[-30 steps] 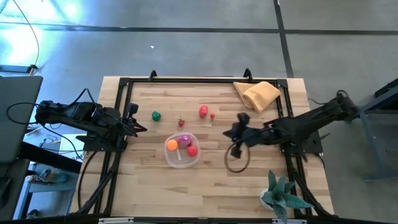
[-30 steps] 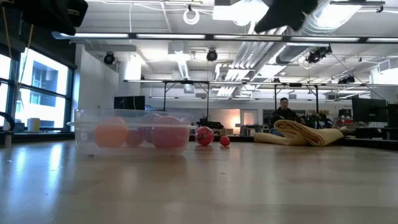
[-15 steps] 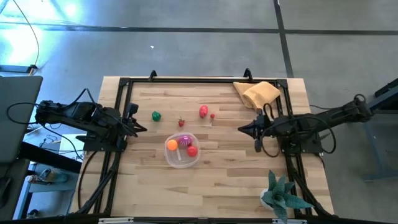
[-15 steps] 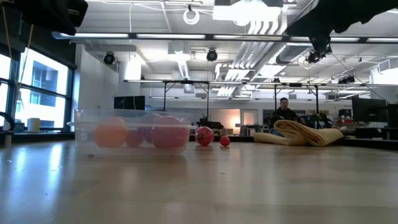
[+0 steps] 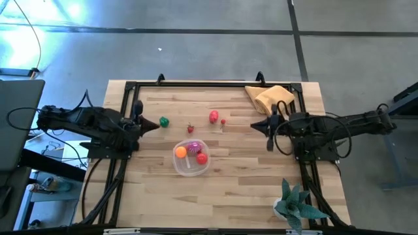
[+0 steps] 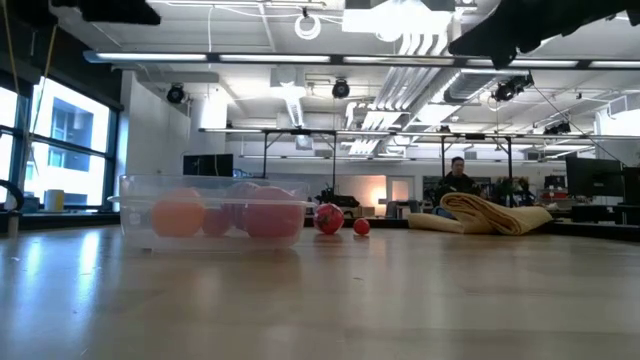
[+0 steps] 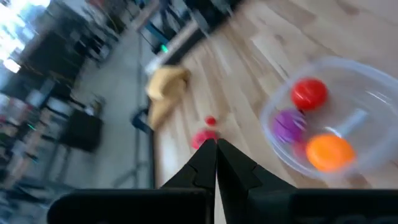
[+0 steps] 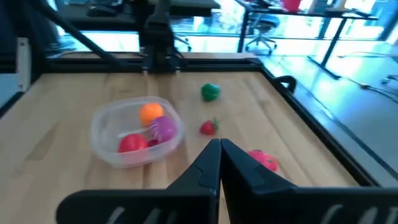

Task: Pick and placing Produce into tupperware
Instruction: Put the bell pepper into the transparent container

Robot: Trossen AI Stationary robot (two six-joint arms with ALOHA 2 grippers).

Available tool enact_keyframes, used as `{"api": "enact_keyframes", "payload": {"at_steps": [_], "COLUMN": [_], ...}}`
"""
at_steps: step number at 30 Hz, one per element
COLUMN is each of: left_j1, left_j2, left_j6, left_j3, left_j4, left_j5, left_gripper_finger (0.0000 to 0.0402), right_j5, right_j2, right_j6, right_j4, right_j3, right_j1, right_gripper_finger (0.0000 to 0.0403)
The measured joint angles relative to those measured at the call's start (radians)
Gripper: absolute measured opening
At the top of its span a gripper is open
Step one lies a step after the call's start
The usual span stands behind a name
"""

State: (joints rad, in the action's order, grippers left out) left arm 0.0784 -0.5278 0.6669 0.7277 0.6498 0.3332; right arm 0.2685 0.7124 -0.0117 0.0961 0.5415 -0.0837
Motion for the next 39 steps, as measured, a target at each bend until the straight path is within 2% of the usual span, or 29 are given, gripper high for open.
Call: {"api": "enact_keyframes", "payload": {"at_steps": [3,9,19,22,25,29,31,34,37,39], "left_j1": [0.000,0.000,0.000,0.000,0.000,-0.001,-0.013,-0.090,-0.213,-0.300], "left_j2": [0.000,0.000,-0.015,-0.025,-0.043,-0.087,-0.111,-0.154,-0.206,-0.242], "left_j6": [0.059,0.065,0.039,0.033,-0.035,-0.196,-0.303,-0.437,-0.496,-0.524], "left_j3": [0.000,0.000,0.000,0.000,0.000,0.000,0.000,0.037,0.110,0.154], "left_j4": [-0.096,-0.252,-0.260,-0.266,-0.265,-0.166,-0.076,0.081,0.221,0.257], "left_j5": [0.000,-0.001,0.000,0.035,0.133,0.329,0.383,0.366,0.283,0.218], "left_gripper_finger": [0.0003,0.0003,0.0003,0.0003,0.0003,0.0003,0.0003,0.0003,0.0003,0.0003], "right_j5": [0.050,0.096,0.096,0.096,0.096,0.096,0.096,0.096,0.096,0.096], "right_j2": [0.000,0.000,0.000,0.000,0.000,0.000,0.000,0.000,0.000,0.000], "right_j6": [0.002,0.003,0.003,0.003,0.004,0.004,0.004,0.004,0.004,0.004], "right_j4": [0.011,0.038,0.045,0.045,0.045,0.045,0.045,0.045,0.045,0.045], "right_j3": [0.000,0.001,0.001,0.001,0.001,0.001,0.001,0.001,0.001,0.001], "right_j1": [0.006,0.006,0.006,0.006,0.006,0.006,0.006,0.006,0.006,0.006], "right_gripper_finger": [0.0000,0.0000,0.0000,0.0000,0.0000,0.0000,0.0000,0.0000,0.0000,0.0000]}}
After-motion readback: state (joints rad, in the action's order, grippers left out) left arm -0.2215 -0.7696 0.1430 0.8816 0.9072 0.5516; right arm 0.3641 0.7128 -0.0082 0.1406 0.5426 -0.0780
